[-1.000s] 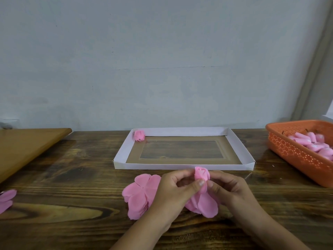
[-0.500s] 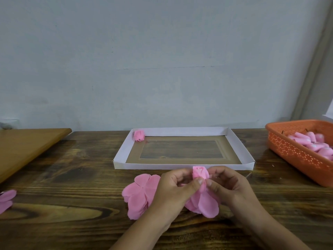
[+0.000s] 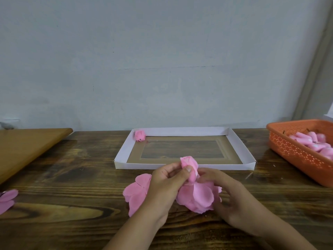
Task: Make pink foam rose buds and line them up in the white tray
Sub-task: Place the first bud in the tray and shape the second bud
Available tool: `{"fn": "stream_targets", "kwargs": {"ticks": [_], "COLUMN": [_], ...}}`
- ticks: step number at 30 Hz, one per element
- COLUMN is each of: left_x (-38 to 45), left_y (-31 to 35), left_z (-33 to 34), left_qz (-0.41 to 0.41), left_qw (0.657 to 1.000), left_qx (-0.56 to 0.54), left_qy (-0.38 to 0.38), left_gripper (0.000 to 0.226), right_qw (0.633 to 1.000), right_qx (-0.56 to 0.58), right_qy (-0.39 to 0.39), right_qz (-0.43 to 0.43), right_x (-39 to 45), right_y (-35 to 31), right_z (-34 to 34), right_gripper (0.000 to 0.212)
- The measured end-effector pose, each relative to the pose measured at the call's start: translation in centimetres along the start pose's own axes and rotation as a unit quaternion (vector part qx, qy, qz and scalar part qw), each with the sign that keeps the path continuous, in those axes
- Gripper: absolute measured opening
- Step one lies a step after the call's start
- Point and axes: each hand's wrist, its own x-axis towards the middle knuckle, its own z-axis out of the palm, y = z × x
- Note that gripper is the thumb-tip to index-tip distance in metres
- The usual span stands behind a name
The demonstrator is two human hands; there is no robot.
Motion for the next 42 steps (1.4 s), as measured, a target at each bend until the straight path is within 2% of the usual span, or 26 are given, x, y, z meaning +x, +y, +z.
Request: {"fn": "stream_targets", "kwargs": {"ticks": [4,7,13,19,23,27,31,37,42], "left_x": [-0.2,-0.4,-0.7,-0.8,-0.8,-0.9,-1.0,-0.7,-0.6], "left_y": [-0.1,-0.3,-0.3,-0.4,-0.4,-0.4,-0.5,-0.8,-1.1], "left_z": [0.1,0.4,0.7,0.7,0.7,0.6,0.6,0.5,0.5], "left_qz": [0.003,0.008,0.024,0.013,0.013,0.015,0.011,0.009,0.014], "left_qw": [1.000,1.000,0.999,0.998,0.997,0.996,0.994,0.994,0.993], "left_qx": [0.021,0.024,0.040,0.054,0.057,0.054,0.040,0.028,0.033], "left_qy": [-0.008,-0.014,-0.028,-0.042,-0.053,-0.074,-0.100,-0.107,-0.108], "left_gripper": [0.015,0.015,0.015,0.017,0.018,0.020,0.028,0.032,0.027], "right_qw": [0.995,0.992,0.987,0.983,0.978,0.972,0.967,0.959,0.956], "right_qx": [-0.046,-0.017,0.066,0.085,0.100,0.130,0.183,0.217,0.223], "right_qy": [0.083,0.119,0.147,0.161,0.174,0.187,0.158,0.161,0.170], "right_qz": [-0.038,-0.027,0.031,0.035,0.050,0.057,0.082,0.086,0.088], "right_x": [0.2,0.2,0.4,0.6,0.5,0.5,0.5,0.7,0.7], "right_y": [-0.4,-0.5,-1.1,-1.1,-0.9,-0.9,-1.1,-1.2,-0.9], "right_z": [0.2,0.4,0.9,1.2,1.2,1.2,1.2,1.3,1.4], "right_gripper": [0.024,0.009,0.009,0.010,0.020,0.015,0.015,0.009,0.007]}}
